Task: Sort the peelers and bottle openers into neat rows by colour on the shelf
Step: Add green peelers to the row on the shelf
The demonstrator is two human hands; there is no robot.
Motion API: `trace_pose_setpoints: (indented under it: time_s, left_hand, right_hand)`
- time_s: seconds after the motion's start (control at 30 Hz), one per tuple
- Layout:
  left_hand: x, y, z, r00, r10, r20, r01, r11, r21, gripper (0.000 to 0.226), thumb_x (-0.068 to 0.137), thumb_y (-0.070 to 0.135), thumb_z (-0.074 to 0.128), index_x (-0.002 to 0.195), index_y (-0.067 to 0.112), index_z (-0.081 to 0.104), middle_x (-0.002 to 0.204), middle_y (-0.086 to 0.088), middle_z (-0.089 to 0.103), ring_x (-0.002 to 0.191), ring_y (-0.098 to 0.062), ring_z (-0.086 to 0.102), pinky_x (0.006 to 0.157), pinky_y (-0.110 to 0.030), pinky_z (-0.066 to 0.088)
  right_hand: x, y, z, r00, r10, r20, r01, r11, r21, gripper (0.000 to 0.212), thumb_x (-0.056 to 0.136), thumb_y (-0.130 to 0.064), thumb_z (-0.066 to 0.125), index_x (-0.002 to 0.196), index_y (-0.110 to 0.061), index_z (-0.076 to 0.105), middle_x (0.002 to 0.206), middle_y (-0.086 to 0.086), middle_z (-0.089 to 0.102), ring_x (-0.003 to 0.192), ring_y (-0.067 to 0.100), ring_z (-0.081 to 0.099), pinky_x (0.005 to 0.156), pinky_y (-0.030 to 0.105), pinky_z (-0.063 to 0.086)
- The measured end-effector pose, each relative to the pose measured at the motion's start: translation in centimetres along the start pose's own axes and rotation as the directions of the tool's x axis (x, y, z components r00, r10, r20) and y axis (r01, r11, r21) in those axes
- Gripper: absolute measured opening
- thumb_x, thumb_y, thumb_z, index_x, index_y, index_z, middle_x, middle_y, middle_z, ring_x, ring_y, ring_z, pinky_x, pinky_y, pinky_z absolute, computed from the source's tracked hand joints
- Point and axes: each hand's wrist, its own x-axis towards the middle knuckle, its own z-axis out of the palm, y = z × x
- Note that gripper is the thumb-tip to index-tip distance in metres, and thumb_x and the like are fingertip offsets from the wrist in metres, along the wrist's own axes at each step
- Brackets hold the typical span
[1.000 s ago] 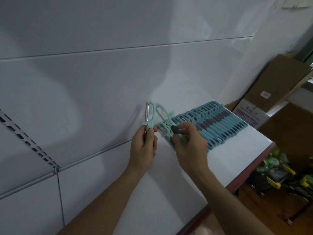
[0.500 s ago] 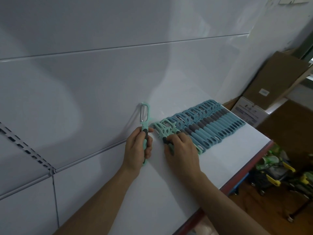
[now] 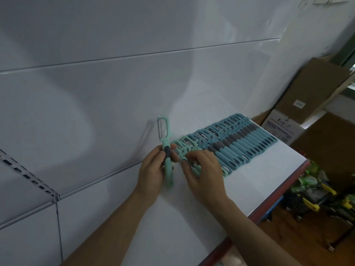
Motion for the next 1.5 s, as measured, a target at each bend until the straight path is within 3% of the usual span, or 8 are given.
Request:
trace_pose_setpoints:
  time_s: [0.13, 0.23, 0.3, 0.53, 0.7, 0.83, 1.17, 1.5]
  left_hand:
    - [0.0, -0.1, 0.2, 0.999, 0.034, 0.042, -0.034, 0.999, 0.003, 0.035, 0.097, 0.024, 0.046, 0.122, 0.006, 0.063, 0.114, -0.014, 0.070, 0.108, -0.030, 0.064, 0.090, -0.041, 0.051]
    - [-0.2, 0.0, 0.7, 0.999, 0.021, 0.045, -0.020, 1.000, -0.011, 0.032, 0.096, 0.024, 0.047, 0.117, 0.009, 0.065, 0.110, -0.010, 0.072, 0.096, -0.026, 0.064, 0.073, -0.033, 0.051]
    - [-0.3, 0.0, 0.7, 0.996, 0.038, 0.077, -0.039, 0.999, 0.020, 0.030, 0.097, 0.024, 0.048, 0.115, 0.010, 0.067, 0.106, -0.008, 0.072, 0.089, -0.023, 0.064, 0.066, -0.031, 0.050]
    - [0.0, 0.7, -0.5, 0.975, 0.221, 0.038, -0.197, 0.762, 0.617, 0.021, 0.094, 0.031, 0.052, 0.085, 0.028, 0.071, 0.078, 0.017, 0.071, 0.077, -0.002, 0.065, 0.070, -0.021, 0.048]
    - [0.9, 0.6, -3.4, 0.897, 0.438, 0.061, -0.224, 0.331, 0.917, 0.028, 0.085, 0.018, 0.051, 0.100, 0.017, 0.074, 0.093, 0.006, 0.068, 0.085, -0.010, 0.064, 0.079, -0.028, 0.053]
    - [0.9, -0.9, -4.0, 0.940, 0.309, 0.148, -0.151, -0.016, 0.988, 0.036, 0.076, 0.021, 0.060, 0.111, 0.020, 0.070, 0.110, 0.000, 0.066, 0.106, -0.028, 0.060, 0.092, -0.046, 0.050]
    - [0.8, -1.4, -4.1, 0.935, 0.325, 0.142, -0.133, -0.051, 0.990, 0.027, 0.080, 0.018, 0.067, 0.107, 0.021, 0.071, 0.108, 0.001, 0.063, 0.107, -0.028, 0.057, 0.092, -0.045, 0.046]
    - [0.4, -1.2, -3.4, 0.965, 0.197, 0.176, -0.159, -0.100, 0.982, 0.059, 0.090, 0.034, 0.052, 0.149, 0.032, 0.047, 0.142, 0.006, 0.050, 0.131, -0.022, 0.045, 0.105, -0.050, 0.035]
  right_hand:
    - [0.4, -2.0, -0.5, 0.949, 0.248, 0.194, -0.314, 0.782, 0.538, 0.022, 0.089, -0.022, 0.078, 0.096, -0.012, 0.059, 0.088, -0.005, 0.073, 0.079, 0.016, 0.069, 0.066, 0.030, 0.056]
    - [0.6, -2.3, -0.6, 0.900, 0.282, 0.332, -0.432, 0.477, 0.766, 0.031, 0.087, -0.011, 0.075, 0.103, 0.004, 0.052, 0.106, 0.009, 0.077, 0.093, 0.031, 0.074, 0.078, 0.047, 0.062]
    - [0.5, -2.2, -0.8, 0.880, 0.296, 0.371, -0.469, 0.430, 0.771, 0.025, 0.090, -0.002, 0.071, 0.105, 0.004, 0.053, 0.101, 0.015, 0.076, 0.087, 0.033, 0.074, 0.074, 0.043, 0.062]
    - [-0.5, -0.3, -0.2, 0.997, 0.065, 0.046, -0.074, 0.969, 0.238, 0.018, 0.089, -0.012, 0.076, 0.100, -0.017, 0.064, 0.097, -0.007, 0.065, 0.083, 0.006, 0.059, 0.071, 0.019, 0.049]
    - [-1.4, -0.1, 0.0, 1.000, -0.030, -0.004, 0.030, 0.999, -0.036, 0.013, 0.094, -0.010, 0.068, 0.107, -0.012, 0.065, 0.102, 0.000, 0.058, 0.083, 0.012, 0.051, 0.071, 0.023, 0.047]
    - [-1.5, -0.1, 0.4, 0.996, -0.082, -0.022, 0.078, 0.985, -0.153, 0.009, 0.093, -0.009, 0.068, 0.102, -0.012, 0.069, 0.090, 0.001, 0.057, 0.077, 0.019, 0.049, 0.063, 0.030, 0.042]
    - [-1.9, 0.5, 0.5, 0.998, -0.060, 0.021, 0.063, 0.972, -0.228, 0.007, 0.085, -0.007, 0.071, 0.087, -0.013, 0.070, 0.077, -0.001, 0.054, 0.071, 0.017, 0.043, 0.060, 0.030, 0.039]
    - [-2.2, 1.1, 0.9, 0.996, -0.022, 0.084, 0.041, 0.971, -0.235, 0.005, 0.087, -0.015, 0.070, 0.083, -0.018, 0.071, 0.079, -0.003, 0.058, 0.074, 0.016, 0.046, 0.067, 0.034, 0.046]
